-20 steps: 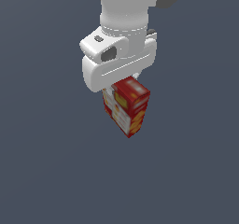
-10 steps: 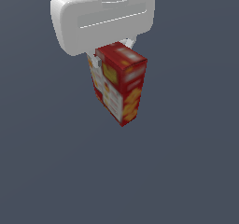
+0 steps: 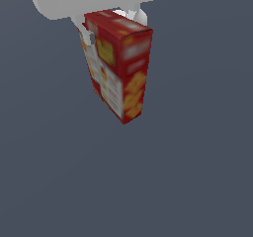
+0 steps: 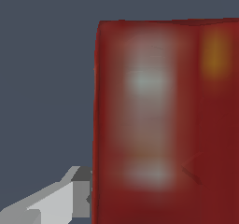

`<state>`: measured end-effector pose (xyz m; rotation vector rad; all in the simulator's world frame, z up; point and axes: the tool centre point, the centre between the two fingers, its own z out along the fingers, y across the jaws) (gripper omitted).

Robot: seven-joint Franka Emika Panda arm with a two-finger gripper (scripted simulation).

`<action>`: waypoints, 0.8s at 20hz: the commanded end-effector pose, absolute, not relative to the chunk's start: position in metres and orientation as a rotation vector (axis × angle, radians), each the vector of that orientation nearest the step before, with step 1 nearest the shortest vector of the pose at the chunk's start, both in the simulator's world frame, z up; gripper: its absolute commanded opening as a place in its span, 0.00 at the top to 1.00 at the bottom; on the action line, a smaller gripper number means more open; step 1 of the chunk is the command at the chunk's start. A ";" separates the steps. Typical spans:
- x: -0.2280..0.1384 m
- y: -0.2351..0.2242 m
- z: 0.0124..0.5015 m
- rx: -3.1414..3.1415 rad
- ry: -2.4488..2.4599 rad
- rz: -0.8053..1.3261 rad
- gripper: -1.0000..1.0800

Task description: Pick up the object and move it to a goal position.

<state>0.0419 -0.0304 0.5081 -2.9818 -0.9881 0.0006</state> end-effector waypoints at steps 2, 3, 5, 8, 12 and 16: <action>0.043 -0.034 0.520 -2.982 -0.989 0.000 1.00; 0.043 -0.034 0.523 -2.982 -0.989 0.000 1.00; 0.043 -0.035 0.527 -2.982 -0.989 0.000 1.00; 0.044 -0.036 0.531 -2.982 -0.989 0.000 1.00; 0.044 -0.037 0.535 -2.982 -0.989 0.000 1.00; 0.044 -0.038 0.536 -2.982 -0.989 0.000 1.00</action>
